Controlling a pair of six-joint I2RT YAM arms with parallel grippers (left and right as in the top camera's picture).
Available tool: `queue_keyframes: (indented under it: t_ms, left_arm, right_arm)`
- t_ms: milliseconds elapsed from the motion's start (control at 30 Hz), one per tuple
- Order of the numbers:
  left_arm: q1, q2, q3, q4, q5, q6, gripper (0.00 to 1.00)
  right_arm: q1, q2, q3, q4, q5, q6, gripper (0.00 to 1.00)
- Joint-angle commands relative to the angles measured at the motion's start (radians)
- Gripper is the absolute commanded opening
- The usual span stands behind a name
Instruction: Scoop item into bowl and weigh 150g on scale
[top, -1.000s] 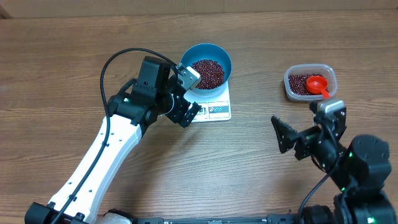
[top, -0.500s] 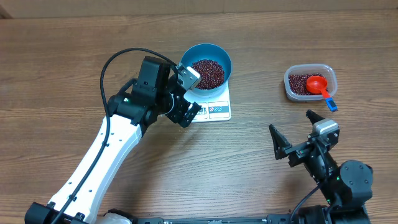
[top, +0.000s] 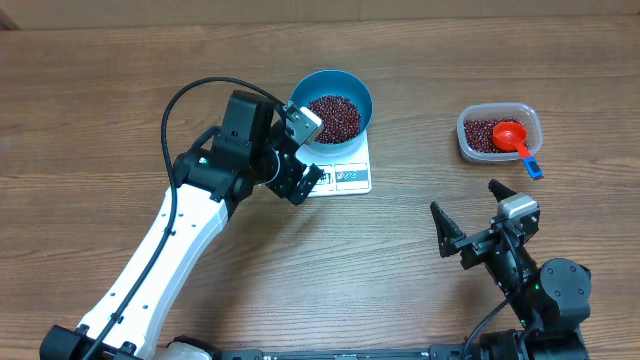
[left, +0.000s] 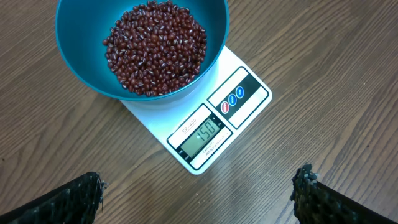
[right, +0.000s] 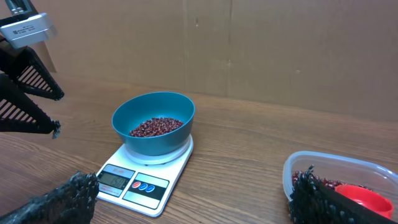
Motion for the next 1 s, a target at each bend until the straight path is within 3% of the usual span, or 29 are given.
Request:
queue_keyframes:
  t_ms: [0,167,500,967]
  left_arm:
    - [0.000,0.000,0.021,0.003,-0.005,0.003,1.00]
    - [0.000,0.000,0.021,0.003,-0.005,0.003,1.00]
    - [0.000,0.000,0.021,0.003,-0.005,0.003,1.00]
    - [0.000,0.000,0.021,0.003,-0.005,0.003,1.00]
  right_arm:
    - [0.005,-0.019,-0.003,0.007,0.023,0.002,1.00]
    - [0.005,-0.063,-0.026,0.021,0.051,0.002,1.00]
    - [0.005,-0.219,-0.223,0.214,0.059,0.002,1.00]
    - [0.005,-0.288,-0.348,0.264,0.071,0.002,1.00]
